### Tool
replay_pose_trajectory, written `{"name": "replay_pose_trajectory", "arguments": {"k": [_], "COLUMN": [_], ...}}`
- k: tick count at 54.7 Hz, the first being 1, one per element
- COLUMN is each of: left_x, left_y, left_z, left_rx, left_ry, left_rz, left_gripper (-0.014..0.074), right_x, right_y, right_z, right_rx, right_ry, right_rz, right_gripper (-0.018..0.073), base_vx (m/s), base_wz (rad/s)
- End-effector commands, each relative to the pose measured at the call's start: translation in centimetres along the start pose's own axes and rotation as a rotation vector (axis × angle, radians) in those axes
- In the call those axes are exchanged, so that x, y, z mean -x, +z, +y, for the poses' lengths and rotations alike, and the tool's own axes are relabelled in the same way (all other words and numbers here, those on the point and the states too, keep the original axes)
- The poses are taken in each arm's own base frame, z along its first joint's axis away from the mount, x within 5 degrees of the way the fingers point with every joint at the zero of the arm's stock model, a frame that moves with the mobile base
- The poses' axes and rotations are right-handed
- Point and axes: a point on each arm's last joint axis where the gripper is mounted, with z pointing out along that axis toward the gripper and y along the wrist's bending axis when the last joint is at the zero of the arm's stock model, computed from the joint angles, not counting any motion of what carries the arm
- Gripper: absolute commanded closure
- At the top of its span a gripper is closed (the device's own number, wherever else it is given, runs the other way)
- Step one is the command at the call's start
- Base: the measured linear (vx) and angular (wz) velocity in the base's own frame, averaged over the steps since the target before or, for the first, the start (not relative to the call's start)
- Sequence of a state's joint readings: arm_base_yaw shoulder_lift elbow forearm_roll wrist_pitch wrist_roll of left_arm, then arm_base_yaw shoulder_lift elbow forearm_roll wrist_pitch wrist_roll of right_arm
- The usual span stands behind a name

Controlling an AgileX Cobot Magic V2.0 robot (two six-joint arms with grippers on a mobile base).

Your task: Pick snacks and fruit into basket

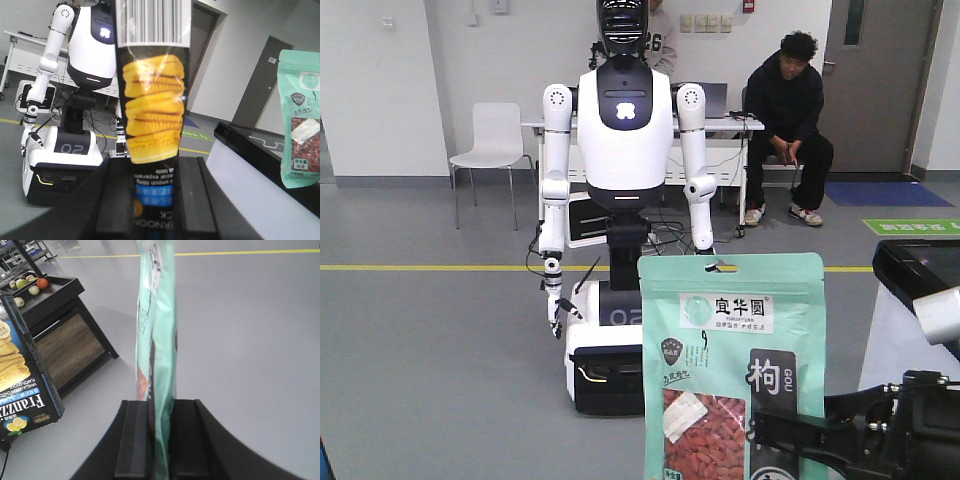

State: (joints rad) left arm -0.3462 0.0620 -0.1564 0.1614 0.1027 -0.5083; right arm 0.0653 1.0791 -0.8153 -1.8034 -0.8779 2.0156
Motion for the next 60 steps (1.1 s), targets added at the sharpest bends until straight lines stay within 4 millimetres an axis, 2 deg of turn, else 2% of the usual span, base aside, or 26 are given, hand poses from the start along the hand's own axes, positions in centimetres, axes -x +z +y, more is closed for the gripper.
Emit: {"name": "replay_pose_trajectory", "arguments": {"k": [1,60], "left_x": [1.69,1.69], "left_y": [-0.05,-0.05], "left_z": [-0.78,-0.78], "left_rx": [-0.056,-0.056], "left_ry": [-0.003,-0.003], "left_rz": [-0.1,-0.1], "left_gripper": [0.0594,0.0594], "right_x": [1.29,1.29], "right_y": [-0.54,-0.54], "right_z": [0.64,0.64], "right_rx": [0.006,0.006], "right_ry": [-0.018,-0.015], "right_rz": [-0.062,-0.062], "right_gripper": [0.057,0.057], "base_vx": [0.52,0.45], "base_wz": [0.02,-0.01]}}
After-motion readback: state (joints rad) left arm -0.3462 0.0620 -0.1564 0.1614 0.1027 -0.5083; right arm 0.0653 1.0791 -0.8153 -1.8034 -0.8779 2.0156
